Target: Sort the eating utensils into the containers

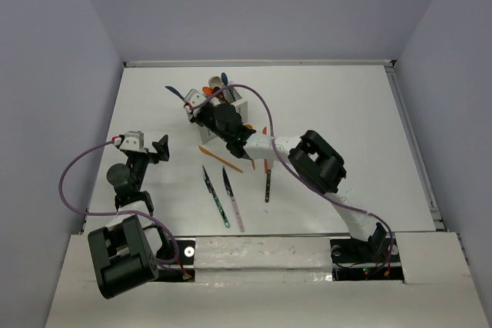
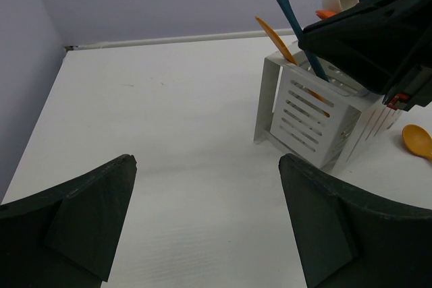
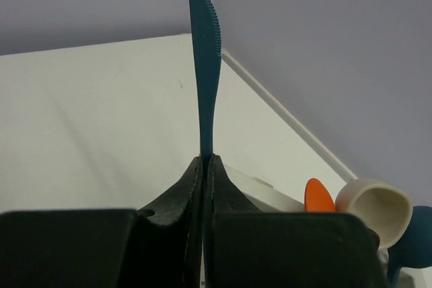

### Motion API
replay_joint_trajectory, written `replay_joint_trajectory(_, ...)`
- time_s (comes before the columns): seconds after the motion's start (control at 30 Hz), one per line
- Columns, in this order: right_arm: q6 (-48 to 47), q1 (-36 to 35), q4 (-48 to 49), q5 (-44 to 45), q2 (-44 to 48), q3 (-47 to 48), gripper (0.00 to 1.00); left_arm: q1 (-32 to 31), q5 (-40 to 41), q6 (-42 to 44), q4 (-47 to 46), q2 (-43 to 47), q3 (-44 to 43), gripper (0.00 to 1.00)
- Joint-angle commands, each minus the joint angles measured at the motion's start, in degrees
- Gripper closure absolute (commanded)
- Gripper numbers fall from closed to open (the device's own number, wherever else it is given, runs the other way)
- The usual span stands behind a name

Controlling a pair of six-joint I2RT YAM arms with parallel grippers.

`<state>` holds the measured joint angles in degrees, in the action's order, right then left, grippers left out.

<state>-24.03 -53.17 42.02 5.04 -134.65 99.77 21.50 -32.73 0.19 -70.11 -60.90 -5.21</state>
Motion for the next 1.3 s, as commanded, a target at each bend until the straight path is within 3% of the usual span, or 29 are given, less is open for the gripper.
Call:
replay_joint_trajectory(0.0, 1.8, 1.9, 2.8, -1.7, -0.2, -0.8, 1.00, 0.2, -0.2, 1.1, -4.2, 0.3, -0.1, 0.01)
replay_joint_trajectory(0.1, 1.4, 1.9, 3.0, -1.4, 0.1, -1.8, 0.95, 0.2, -0.3, 1.1, -4.1, 0.2, -0.3, 0.01)
replay_joint_trajectory(0.33, 0.7, 1.9, 5.2, 0.7, 1.8, -4.8, 0.51, 0.2, -0.1, 1.1, -4.0, 0.0, -0.4, 0.01)
replay_joint_trajectory(0.63, 2.6, 1.9, 6.1, 4.2, 14.5, -15.5, 0.36, 0.2, -0.1, 1.1, -3.8, -0.2, -0.6, 0.01)
replay_joint_trajectory(0.7, 8.0, 1.3, 0.1, 7.9, 19.0, -16.4, 0.36, 0.3, -0.1, 1.0, -3.8, -0.1, -0.7, 0.01)
replay_joint_trajectory(0.77, 14.9, 1.3, -19.5, 13.0, 25.0, -13.7, 0.36, 0.3, 0.0, 1.0, -3.8, -0.1, -0.5, 0.01)
replay_joint_trajectory(0.8, 21.8, 1.3, -34.3, 16.5, 27.7, -12.6, 0.36, 0.3, -0.1, 1.0, -3.9, 0.0, -0.5, 0.01)
replay_joint_trajectory(0.9, 36.4, 1.3, -55.2, 18.8, 31.7, -14.4, 0.32, 0.3, -0.5, 1.1, -4.0, 0.1, -0.4, 0.01)
replay_joint_trajectory(1.07, 49.1, 1.3, -62.5, 11.7, 42.0, -30.3, 0.25, 0.3, -0.8, 1.2, -4.2, 0.3, -0.1, 0.01)
replay_joint_trajectory(1.27, 55.1, 1.3, -70.0, 12.7, 41.2, -34.1, 0.28, 0.2, 0.1, 1.0, -4.6, 1.0, 0.4, 0.01)
